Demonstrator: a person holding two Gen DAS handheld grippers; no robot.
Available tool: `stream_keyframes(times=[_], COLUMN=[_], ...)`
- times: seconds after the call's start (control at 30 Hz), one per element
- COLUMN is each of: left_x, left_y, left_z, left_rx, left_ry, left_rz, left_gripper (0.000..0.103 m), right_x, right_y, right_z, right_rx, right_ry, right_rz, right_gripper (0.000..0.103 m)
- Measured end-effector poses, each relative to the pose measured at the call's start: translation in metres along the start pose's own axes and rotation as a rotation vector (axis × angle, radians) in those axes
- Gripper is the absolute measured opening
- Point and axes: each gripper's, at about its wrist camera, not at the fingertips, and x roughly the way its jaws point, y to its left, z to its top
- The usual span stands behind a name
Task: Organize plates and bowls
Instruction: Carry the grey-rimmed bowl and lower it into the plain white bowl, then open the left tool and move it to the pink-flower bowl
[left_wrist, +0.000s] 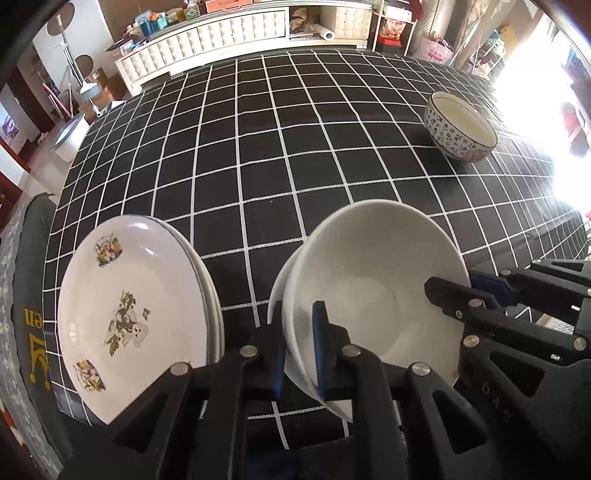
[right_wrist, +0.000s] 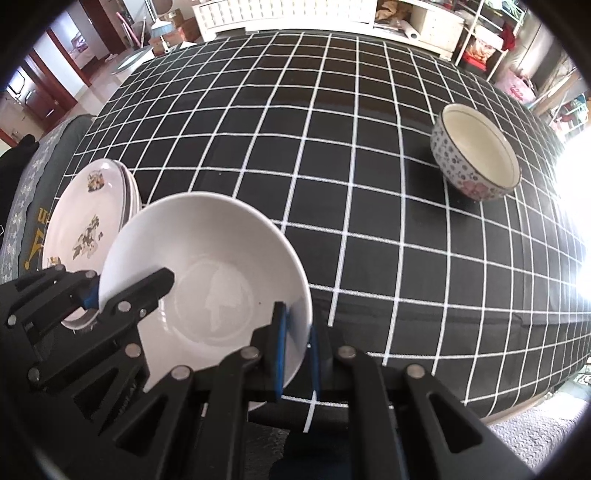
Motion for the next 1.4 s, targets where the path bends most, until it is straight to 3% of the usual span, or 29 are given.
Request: stream_keyframes(times=[0.27,0.4,0.5,0.77,0.83,1.03,1.3,1.4], left_x=[-0.002,-0.007,-0.013,-0.014,-0.012,-0.011,-0.017,-0.032], left_y=[0.003,0.006,0.004,0.013,0.015,0.023,0.023,0.025], left_z=[0.000,0.002,0.003,0.002,0.001,-0.007,-0.008,-0.006], left_rx=[-0.017,-0.021,0.001,-0.033,-0.037,-0.031,-0.029,-0.039], left_ry=[0.005,0.000,-0.029,-0.013,-0.012,-0.026,-0.029,-0.044], left_rz=[-0.037,-0.069,-0.018,-0.061,-0.049,-0.002,-0.014,-0.052], left_gripper=[0.014,0.026,0.030,0.030,0.034,0.037,0.037,0.037], right_x=[0.001,-0.001,-0.004,-0.009,-0.009,-0.009,-0.024,-0.036], right_y=[-0.002,-0.004,-0.001,0.000,0.000,-0.002,-0.006,-0.009], right_z=[-0.001,-0.001,0.000,-0.001,-0.002,-0.007,-0.011,-0.010], right_rx=[0.005,0.003,-0.003,0.001,0.003,0.006,0.030,0.041], right_ry=[-0.003,-0.005,-0.021,-0.038,-0.038,-0.034,-0.056,-0.076], right_rz=[0.017,0.013,0.018,0.013,0.002,-0.020,-0.022,-0.013], right_gripper=[0.015,0.016,0.030,0.048,0.053,0.054,0.054,0.054])
